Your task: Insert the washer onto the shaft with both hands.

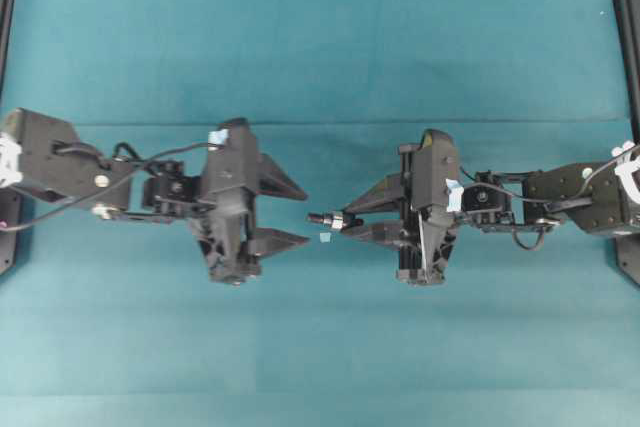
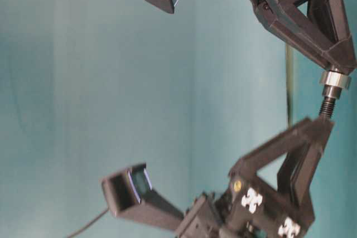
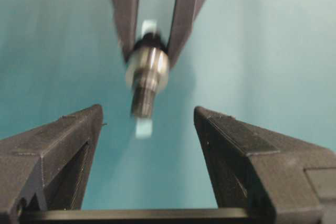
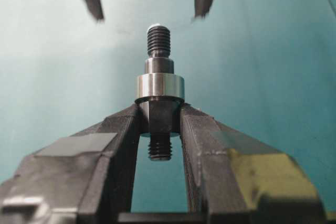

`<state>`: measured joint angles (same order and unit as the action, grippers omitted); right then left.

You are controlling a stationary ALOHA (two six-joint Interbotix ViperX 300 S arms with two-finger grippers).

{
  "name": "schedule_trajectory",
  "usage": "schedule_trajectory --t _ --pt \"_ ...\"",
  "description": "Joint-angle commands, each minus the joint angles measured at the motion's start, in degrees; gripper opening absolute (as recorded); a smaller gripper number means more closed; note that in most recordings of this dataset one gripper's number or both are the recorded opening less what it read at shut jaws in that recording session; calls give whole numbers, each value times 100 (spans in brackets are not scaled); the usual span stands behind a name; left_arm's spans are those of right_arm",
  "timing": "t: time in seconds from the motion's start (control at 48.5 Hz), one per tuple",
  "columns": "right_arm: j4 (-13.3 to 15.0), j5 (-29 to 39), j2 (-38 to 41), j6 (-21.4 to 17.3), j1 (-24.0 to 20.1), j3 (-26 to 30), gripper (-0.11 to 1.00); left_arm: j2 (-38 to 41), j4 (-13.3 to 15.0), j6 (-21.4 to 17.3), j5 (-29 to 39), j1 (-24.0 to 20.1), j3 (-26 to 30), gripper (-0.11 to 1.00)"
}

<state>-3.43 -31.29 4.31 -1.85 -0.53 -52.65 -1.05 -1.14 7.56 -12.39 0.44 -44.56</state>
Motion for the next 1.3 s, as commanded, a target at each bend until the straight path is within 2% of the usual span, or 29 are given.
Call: schedule_trajectory --t 0.0,0.33,1.279 --pt "-9 -26 -62 -44 -18 62 0 -246 -18 9 0 9 -26 78" --pt "-9 -18 -70 -53 -9 62 0 -492 -9 18 62 18 -246 78" --pt "-9 -18 -62 -44 -9 62 0 -554 -18 26 70 18 -316 78"
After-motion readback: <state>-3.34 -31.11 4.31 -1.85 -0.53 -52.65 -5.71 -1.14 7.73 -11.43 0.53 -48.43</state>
